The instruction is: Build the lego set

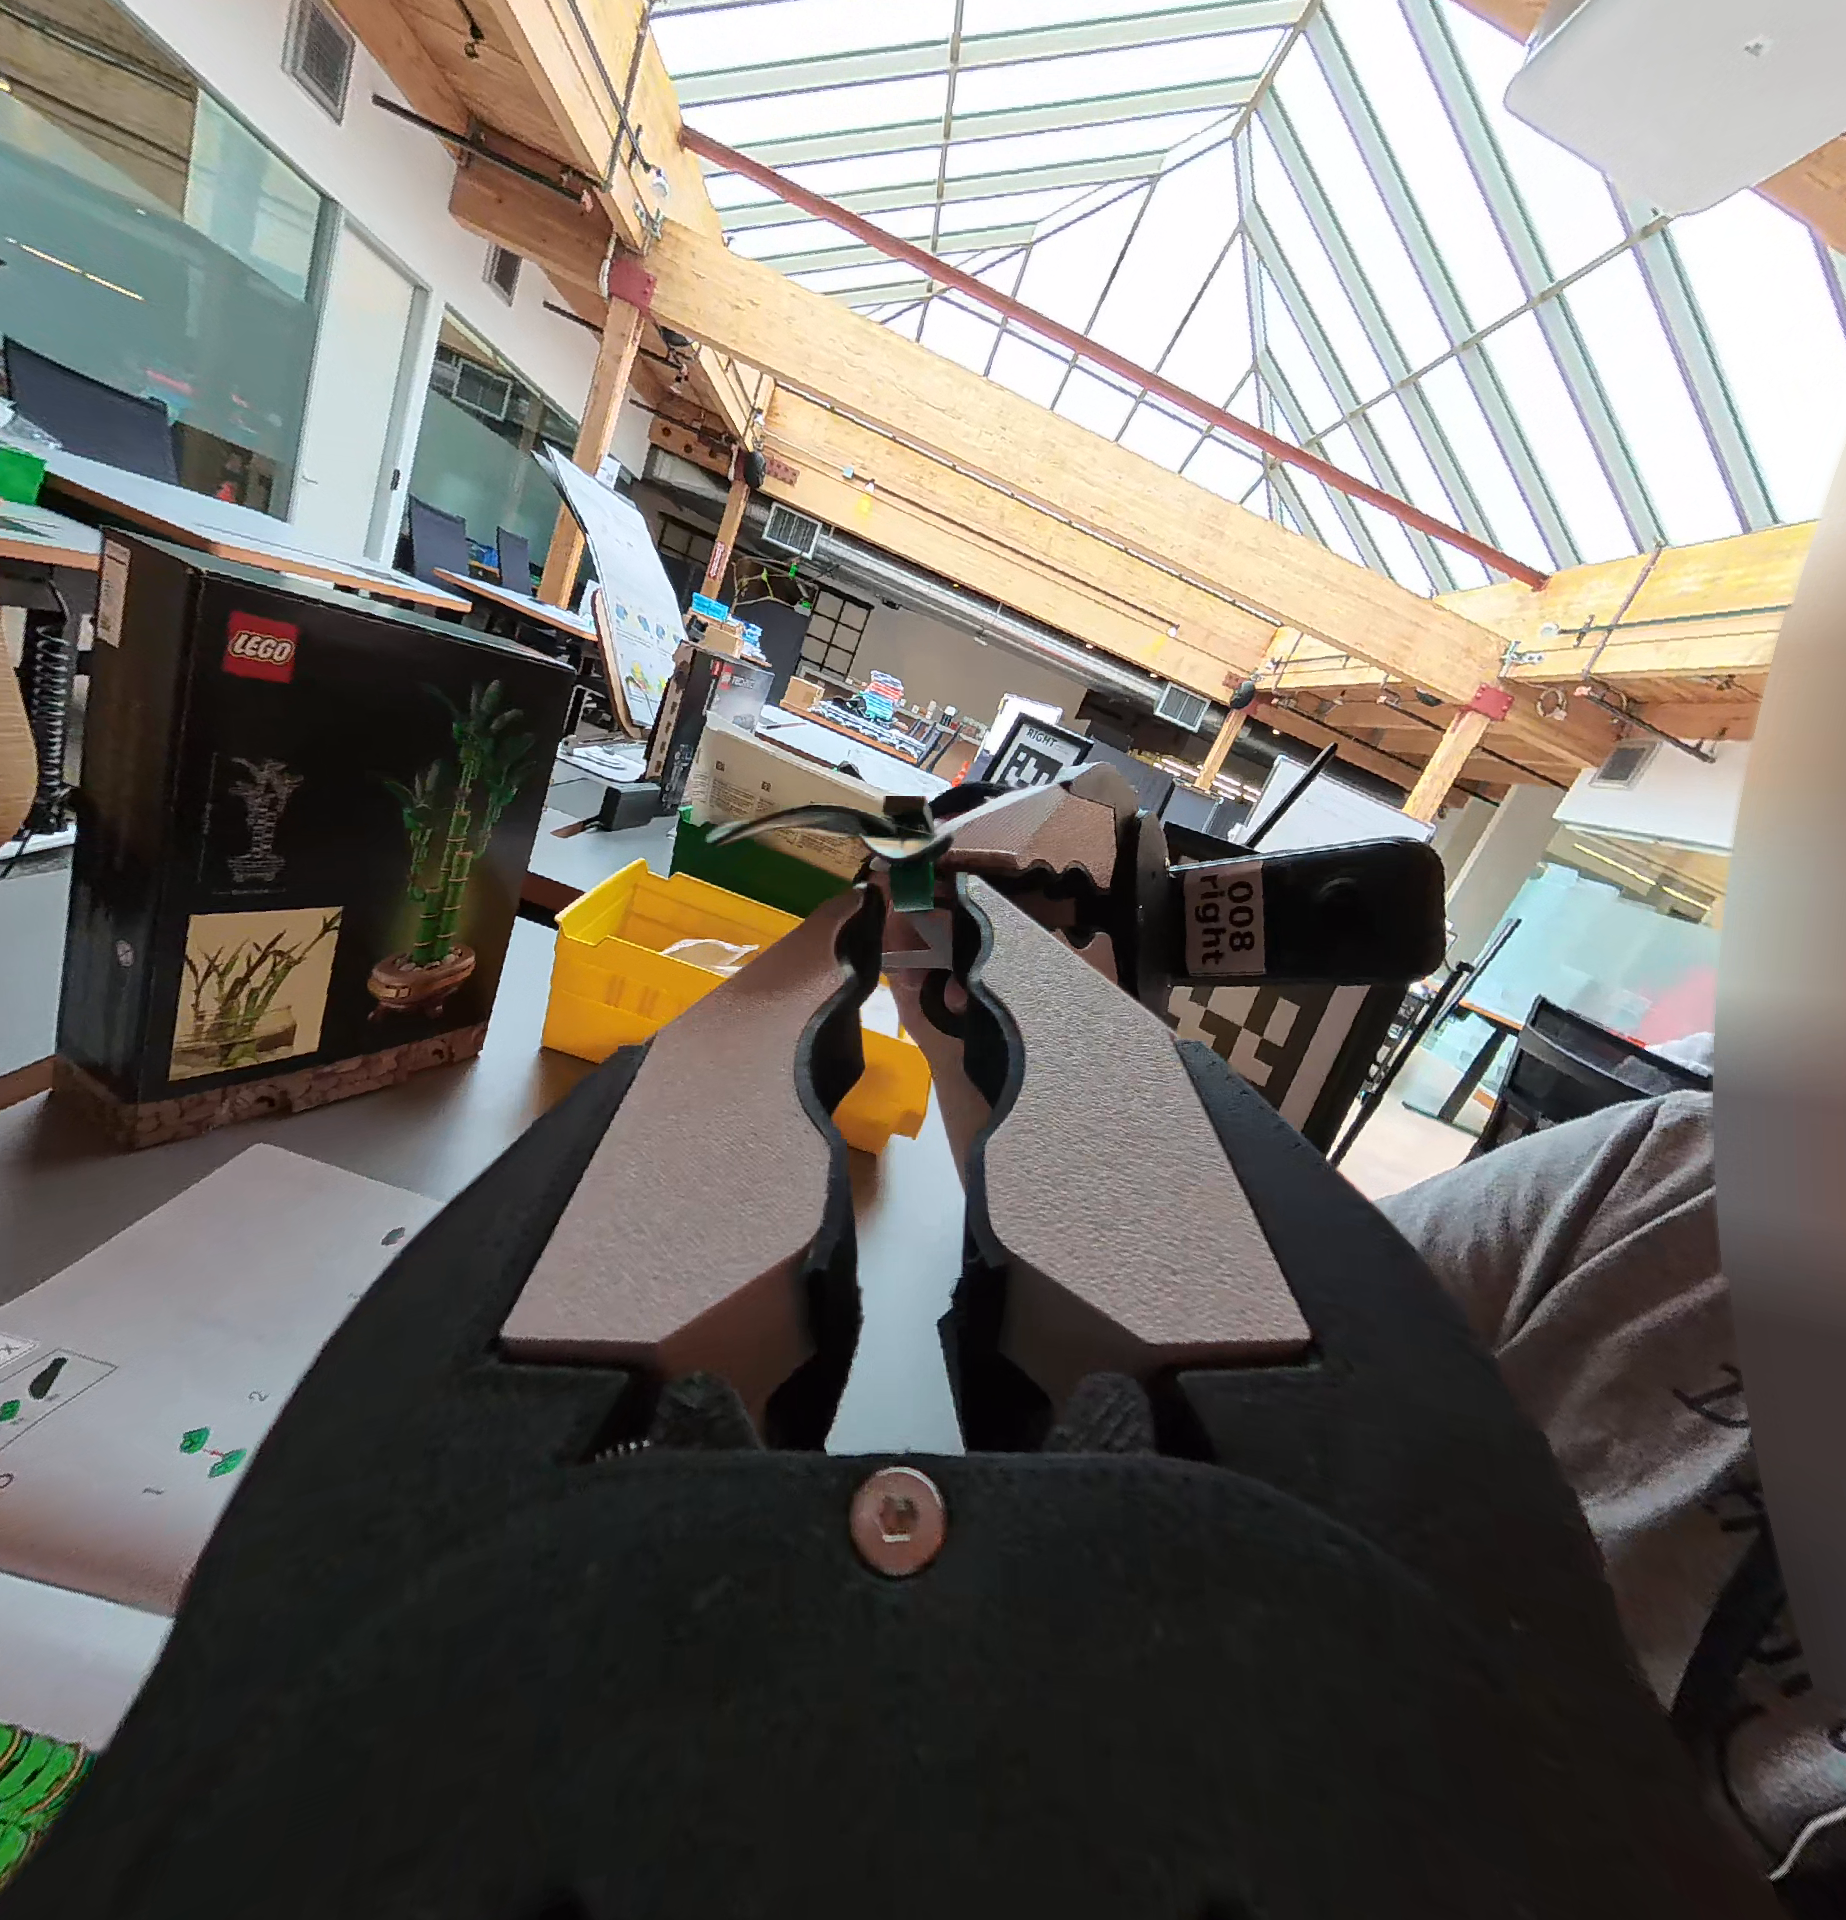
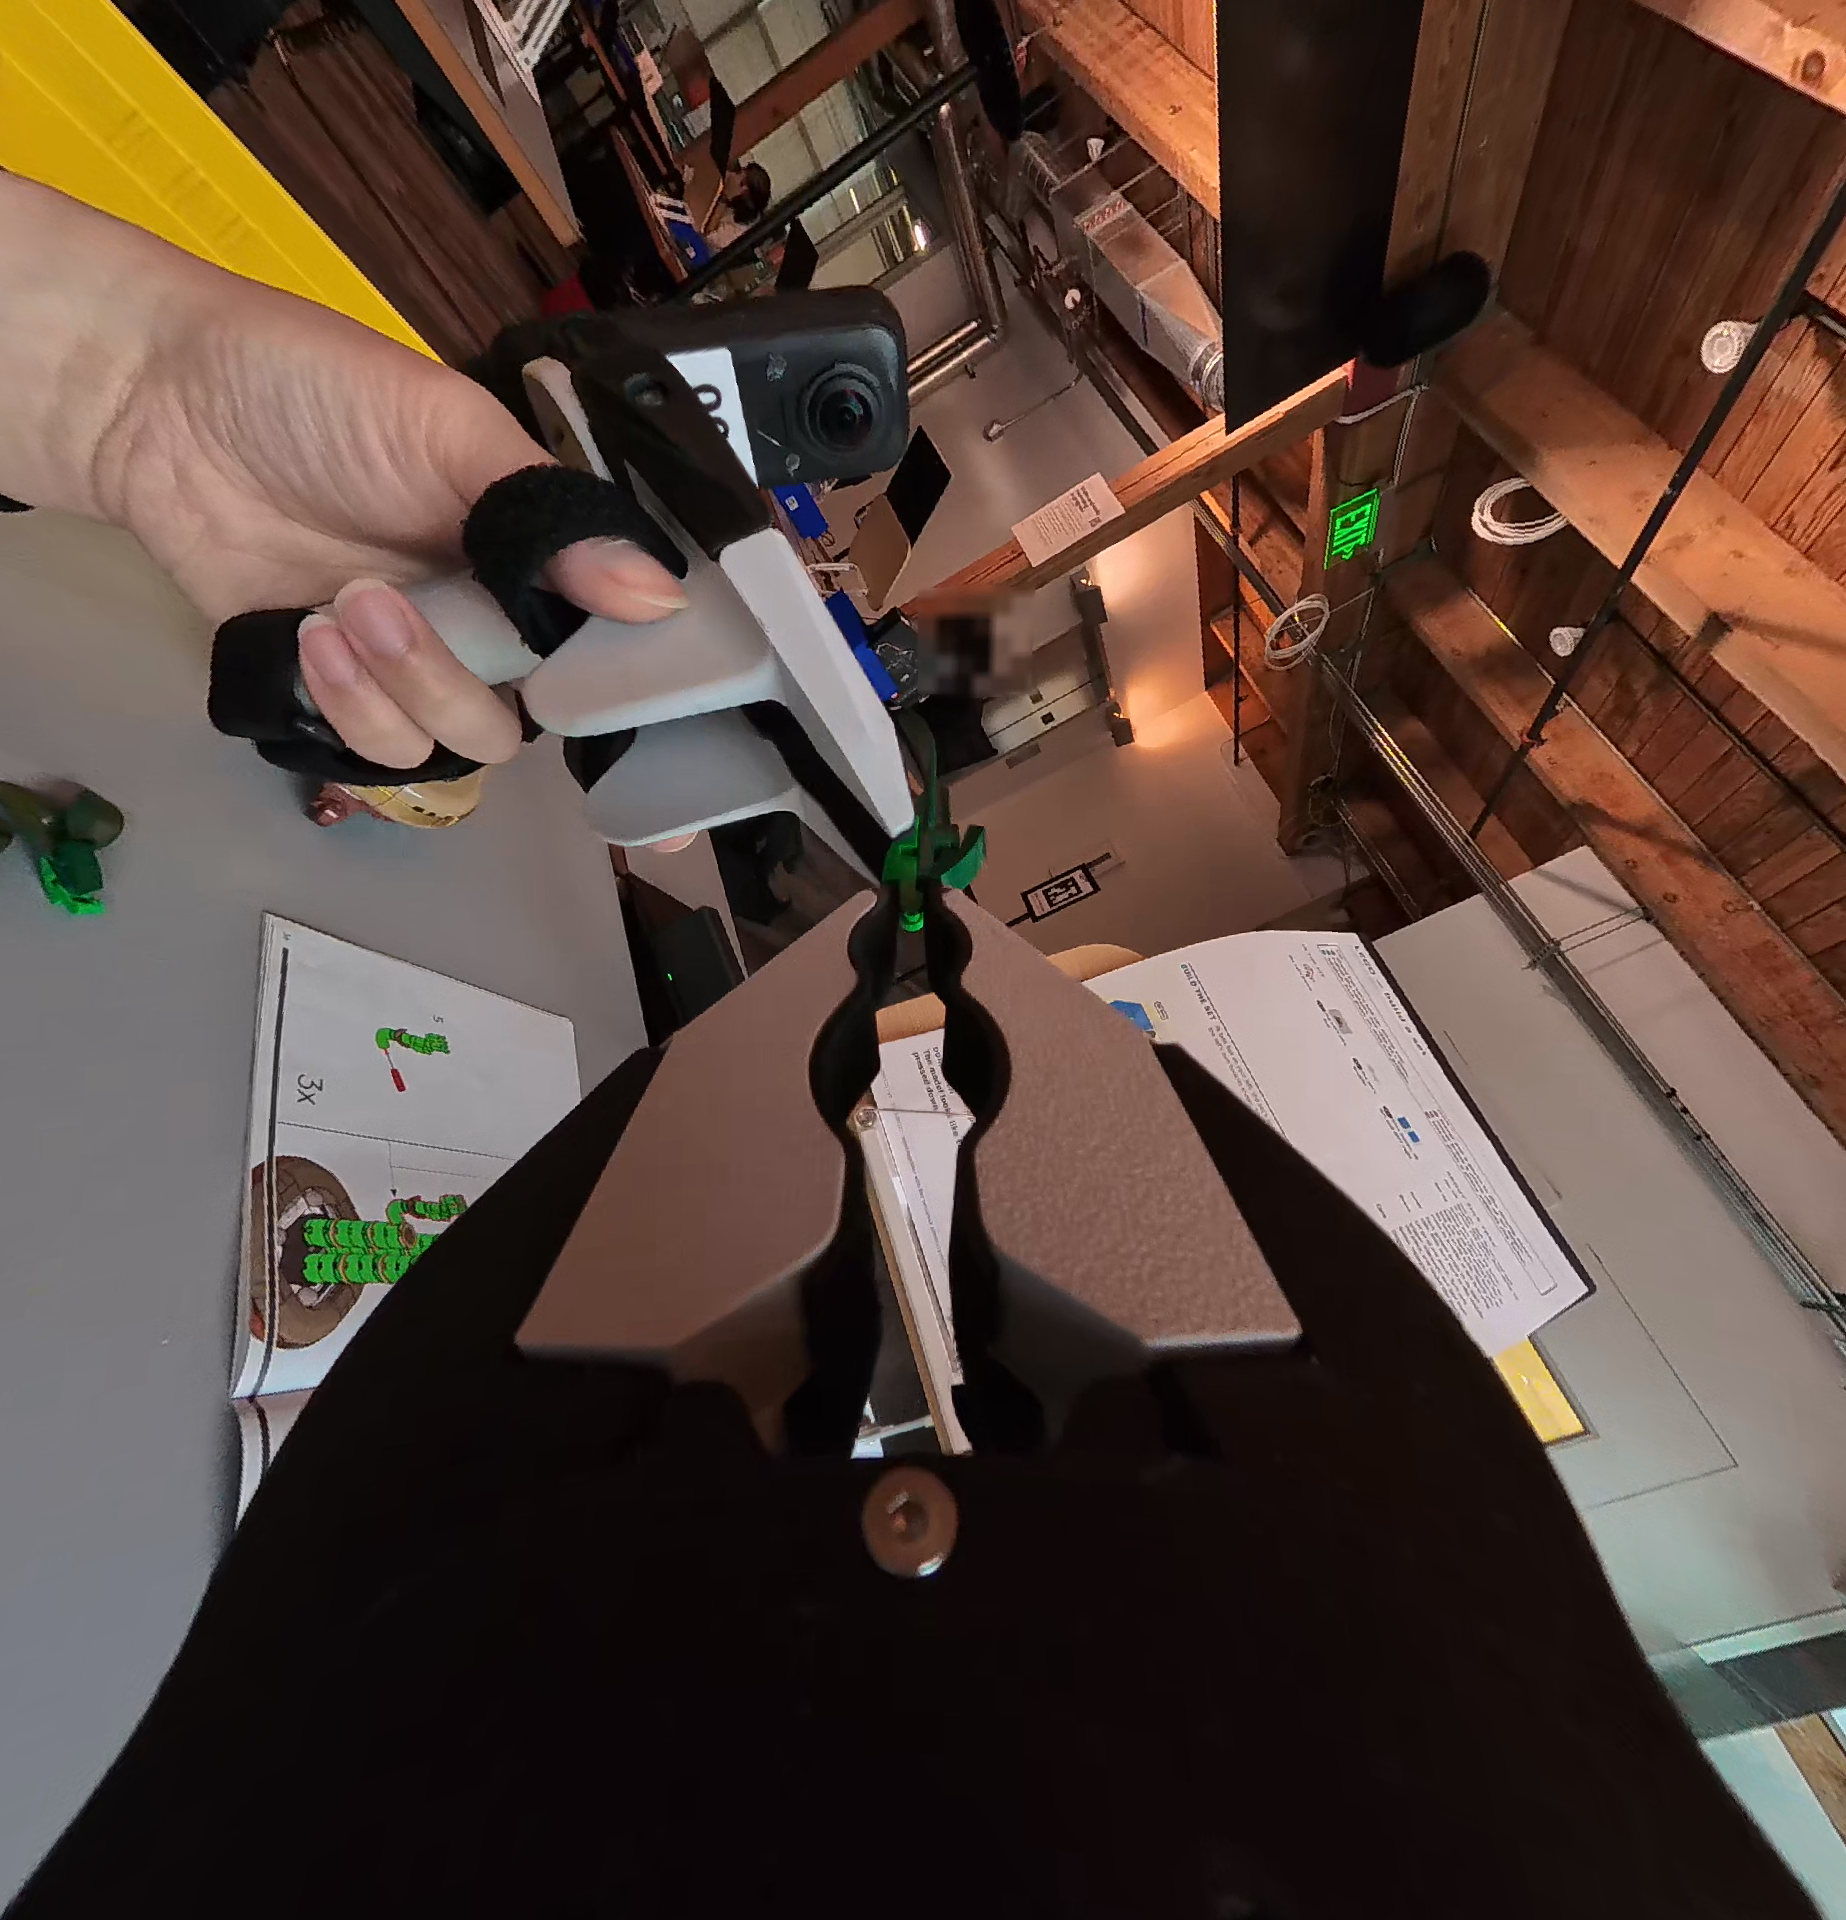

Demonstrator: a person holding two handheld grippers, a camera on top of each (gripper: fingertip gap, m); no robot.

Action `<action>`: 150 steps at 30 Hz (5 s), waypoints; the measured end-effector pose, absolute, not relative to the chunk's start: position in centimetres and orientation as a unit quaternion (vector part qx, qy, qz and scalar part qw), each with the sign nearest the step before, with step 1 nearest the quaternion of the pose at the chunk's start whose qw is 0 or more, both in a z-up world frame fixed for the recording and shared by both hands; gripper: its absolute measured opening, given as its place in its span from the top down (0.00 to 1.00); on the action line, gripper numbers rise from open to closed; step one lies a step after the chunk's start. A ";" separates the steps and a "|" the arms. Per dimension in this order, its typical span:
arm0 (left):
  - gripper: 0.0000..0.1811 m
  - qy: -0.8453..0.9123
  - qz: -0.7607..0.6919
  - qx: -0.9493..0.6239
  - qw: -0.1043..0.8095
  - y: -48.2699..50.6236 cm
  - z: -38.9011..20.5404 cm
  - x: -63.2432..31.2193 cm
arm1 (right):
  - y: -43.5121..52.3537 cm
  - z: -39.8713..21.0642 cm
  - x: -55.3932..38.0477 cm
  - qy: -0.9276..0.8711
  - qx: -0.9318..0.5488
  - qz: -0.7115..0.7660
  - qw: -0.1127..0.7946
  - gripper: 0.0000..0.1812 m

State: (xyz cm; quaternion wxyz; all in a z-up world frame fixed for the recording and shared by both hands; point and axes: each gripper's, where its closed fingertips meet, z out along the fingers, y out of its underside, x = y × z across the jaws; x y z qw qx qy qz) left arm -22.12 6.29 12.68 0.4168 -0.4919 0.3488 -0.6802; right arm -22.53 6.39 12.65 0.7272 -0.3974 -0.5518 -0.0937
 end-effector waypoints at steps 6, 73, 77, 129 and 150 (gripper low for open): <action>0.97 0.352 -0.677 -0.490 0.421 6.3 12.7 -22.1 | 6.4 12.6 -22.6 -0.551 -0.396 -0.084 0.730 0.99; 0.97 0.309 -0.743 -0.494 0.329 6.7 12.2 -22.3 | 7.8 12.0 -24.0 -0.531 -0.429 -0.073 0.727 0.83; 0.97 0.299 -0.772 -0.473 0.300 6.3 12.6 -22.6 | 7.3 12.2 -24.2 -0.531 -0.421 -0.061 0.733 0.82; 0.97 0.319 -0.743 -0.475 0.347 5.7 13.9 -23.4 | 6.7 13.6 -24.9 -0.488 -0.370 -0.074 0.787 0.83; 0.97 0.315 -0.710 -0.503 0.379 6.6 13.3 -23.1 | 7.3 13.5 -24.0 -0.483 -0.412 -0.041 0.772 0.90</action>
